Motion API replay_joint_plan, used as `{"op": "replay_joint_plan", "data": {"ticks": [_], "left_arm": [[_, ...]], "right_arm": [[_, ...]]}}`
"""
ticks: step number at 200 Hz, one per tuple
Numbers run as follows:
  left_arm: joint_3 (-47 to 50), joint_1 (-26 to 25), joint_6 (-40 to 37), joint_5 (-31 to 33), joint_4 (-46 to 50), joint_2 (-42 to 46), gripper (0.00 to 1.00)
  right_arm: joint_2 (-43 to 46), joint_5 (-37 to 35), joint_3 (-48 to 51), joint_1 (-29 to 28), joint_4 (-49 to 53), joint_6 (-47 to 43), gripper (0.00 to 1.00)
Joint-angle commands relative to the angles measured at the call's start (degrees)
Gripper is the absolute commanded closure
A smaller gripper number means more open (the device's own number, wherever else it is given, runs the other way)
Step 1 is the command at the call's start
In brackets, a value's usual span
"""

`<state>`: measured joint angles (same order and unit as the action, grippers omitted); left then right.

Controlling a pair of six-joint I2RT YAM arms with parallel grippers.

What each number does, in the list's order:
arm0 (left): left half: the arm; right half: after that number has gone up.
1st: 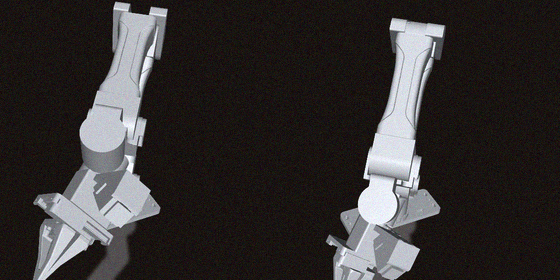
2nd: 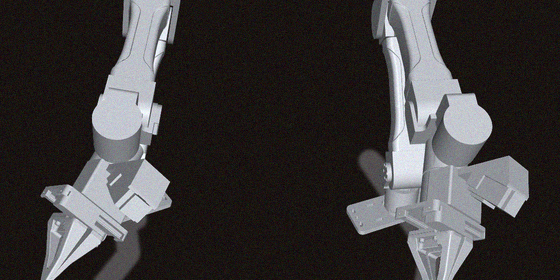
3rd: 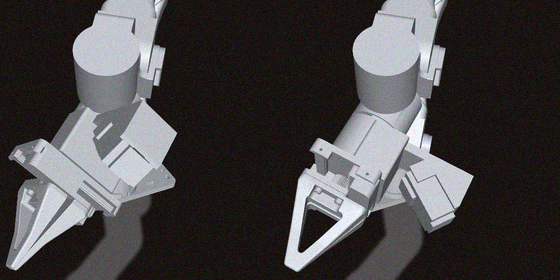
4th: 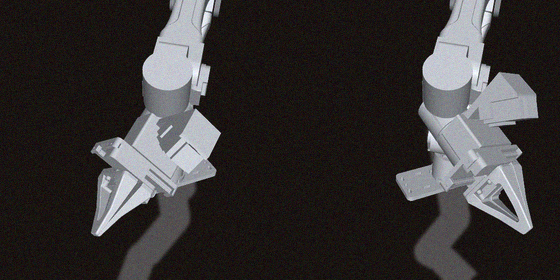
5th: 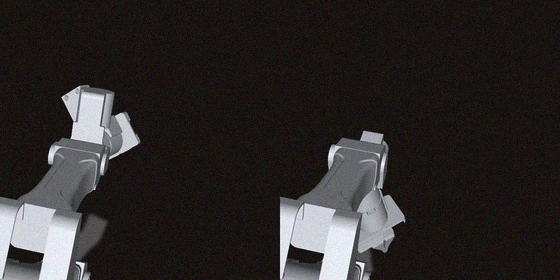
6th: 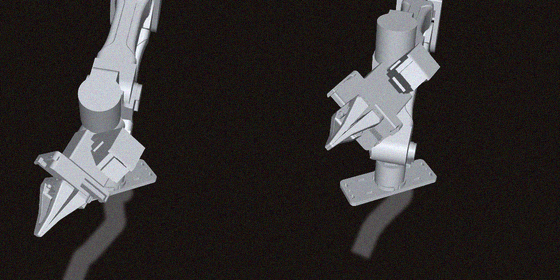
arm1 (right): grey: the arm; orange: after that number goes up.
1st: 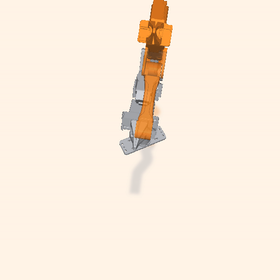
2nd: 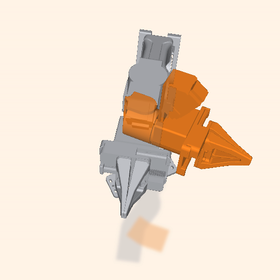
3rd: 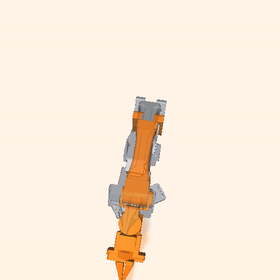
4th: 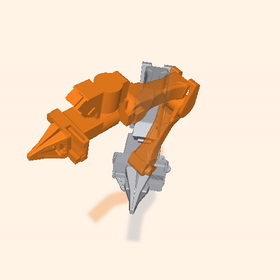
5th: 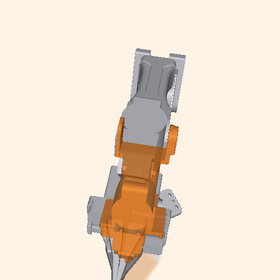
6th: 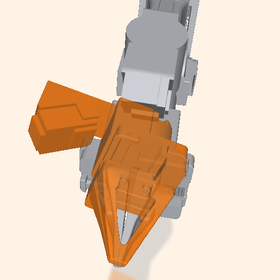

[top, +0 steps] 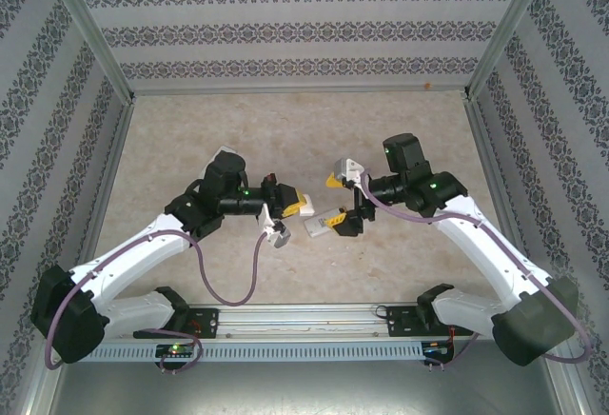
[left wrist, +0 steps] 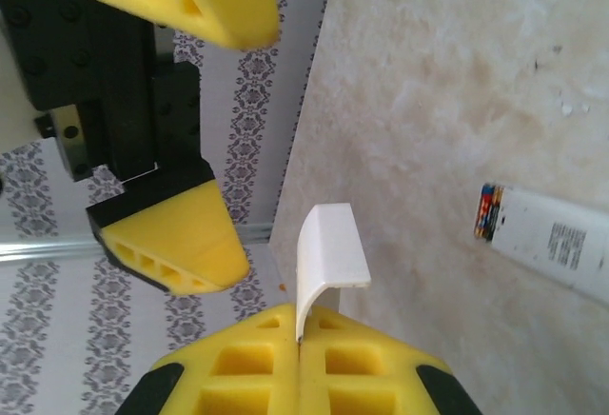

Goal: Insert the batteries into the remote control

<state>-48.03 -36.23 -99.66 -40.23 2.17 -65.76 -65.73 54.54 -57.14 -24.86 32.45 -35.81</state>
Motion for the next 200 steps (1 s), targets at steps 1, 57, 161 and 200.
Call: {"op": "replay_joint_plan", "data": {"ticks": [1,57,161,200], "left_arm": [[-0.02,-1.83,-9.30,0.61,-0.71,0.15,1.00],[-3.68,-4.68,-14.34,1.02,3.13,-0.77,1.00],[-3.61,-5.70,-12.52,0.96,-1.10,-2.29,1.00],[-2.60,-6.15,-7.14,1.11,-4.35,-1.30,0.60]], "right_arm": [[-1.64,7.79,-2.39,-0.21,1.19,-10.28,0.02],[-7.73,2.52,-7.19,-3.97,4.99,-16.76,0.02],[-8.09,-4.35,-6.75,-6.87,5.08,-21.08,0.38],[-7.76,-6.97,-7.71,-6.93,5.76,-22.89,0.43]]}}
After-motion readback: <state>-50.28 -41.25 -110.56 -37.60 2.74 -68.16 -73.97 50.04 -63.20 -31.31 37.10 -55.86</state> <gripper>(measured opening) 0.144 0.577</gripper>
